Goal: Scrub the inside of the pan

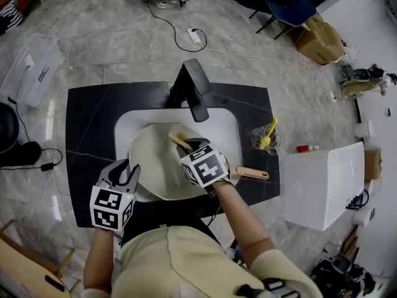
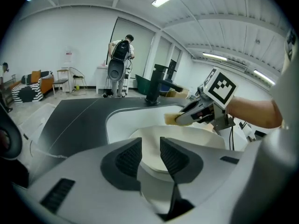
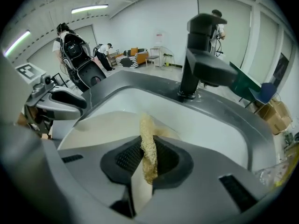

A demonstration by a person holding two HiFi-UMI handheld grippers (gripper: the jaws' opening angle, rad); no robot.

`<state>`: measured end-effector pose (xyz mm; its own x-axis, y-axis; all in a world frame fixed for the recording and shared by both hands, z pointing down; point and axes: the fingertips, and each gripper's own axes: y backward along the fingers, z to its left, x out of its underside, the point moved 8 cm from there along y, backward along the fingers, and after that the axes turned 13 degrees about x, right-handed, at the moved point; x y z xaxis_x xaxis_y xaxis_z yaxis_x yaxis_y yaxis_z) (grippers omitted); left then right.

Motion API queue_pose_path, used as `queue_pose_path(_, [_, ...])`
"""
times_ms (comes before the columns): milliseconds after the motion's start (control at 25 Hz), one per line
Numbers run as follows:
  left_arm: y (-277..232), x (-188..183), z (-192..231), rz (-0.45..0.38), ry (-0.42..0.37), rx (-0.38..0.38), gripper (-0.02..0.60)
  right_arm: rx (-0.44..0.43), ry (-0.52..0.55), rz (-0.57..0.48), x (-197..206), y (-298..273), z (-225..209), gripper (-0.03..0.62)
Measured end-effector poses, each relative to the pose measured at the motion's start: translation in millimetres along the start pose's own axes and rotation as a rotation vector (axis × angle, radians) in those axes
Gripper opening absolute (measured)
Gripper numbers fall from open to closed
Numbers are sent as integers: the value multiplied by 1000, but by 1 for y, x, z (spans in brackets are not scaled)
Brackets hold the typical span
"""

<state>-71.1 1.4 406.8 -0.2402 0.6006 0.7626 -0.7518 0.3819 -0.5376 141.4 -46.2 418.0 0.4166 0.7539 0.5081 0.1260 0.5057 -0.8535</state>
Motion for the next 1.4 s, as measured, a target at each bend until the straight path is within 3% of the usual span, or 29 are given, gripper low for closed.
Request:
queue_pose_path(280, [-10,-1,3,-8,69,-38,107,-69,-68,88,0,-49,6,63])
queue_pose_path(640, [-13,5,17,26,37,-23,107,24,-172,165,3,-89,5,63])
queue_pose_path(1000, [-21,3,28,52,32,0,110,105,-446,194,9,-108,-5,63])
queue_pose_path(1400, [-25,-1,33,82,49,20,110,73,-441,245,12,-125,10,63])
